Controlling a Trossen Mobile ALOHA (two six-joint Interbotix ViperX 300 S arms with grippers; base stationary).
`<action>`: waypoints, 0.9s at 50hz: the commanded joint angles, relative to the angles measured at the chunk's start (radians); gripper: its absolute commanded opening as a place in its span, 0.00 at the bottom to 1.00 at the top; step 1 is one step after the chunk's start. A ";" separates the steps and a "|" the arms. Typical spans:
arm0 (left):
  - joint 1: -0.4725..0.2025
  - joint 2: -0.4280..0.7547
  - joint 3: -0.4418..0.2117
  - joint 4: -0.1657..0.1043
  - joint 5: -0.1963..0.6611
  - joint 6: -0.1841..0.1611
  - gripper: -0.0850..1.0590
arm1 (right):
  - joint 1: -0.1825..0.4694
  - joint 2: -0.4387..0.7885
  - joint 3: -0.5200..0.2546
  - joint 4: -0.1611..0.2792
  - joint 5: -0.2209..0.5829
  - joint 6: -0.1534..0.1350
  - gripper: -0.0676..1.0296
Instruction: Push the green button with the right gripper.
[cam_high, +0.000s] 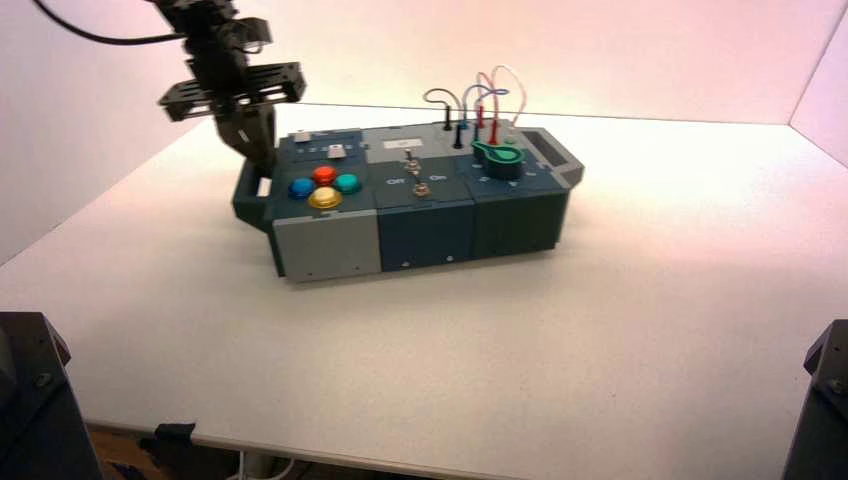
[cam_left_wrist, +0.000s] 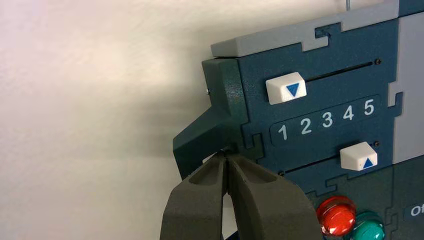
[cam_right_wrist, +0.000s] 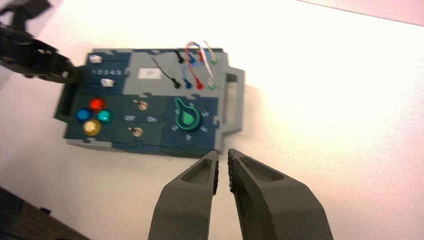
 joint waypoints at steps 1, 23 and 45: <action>-0.091 0.037 -0.041 -0.025 0.017 0.005 0.05 | 0.003 -0.003 -0.009 0.014 -0.009 0.002 0.18; -0.166 0.114 -0.153 -0.051 0.057 0.005 0.05 | 0.005 -0.003 0.003 0.040 -0.009 0.002 0.18; -0.204 0.084 -0.173 -0.061 0.086 0.000 0.05 | 0.003 -0.003 0.005 0.040 -0.011 0.000 0.18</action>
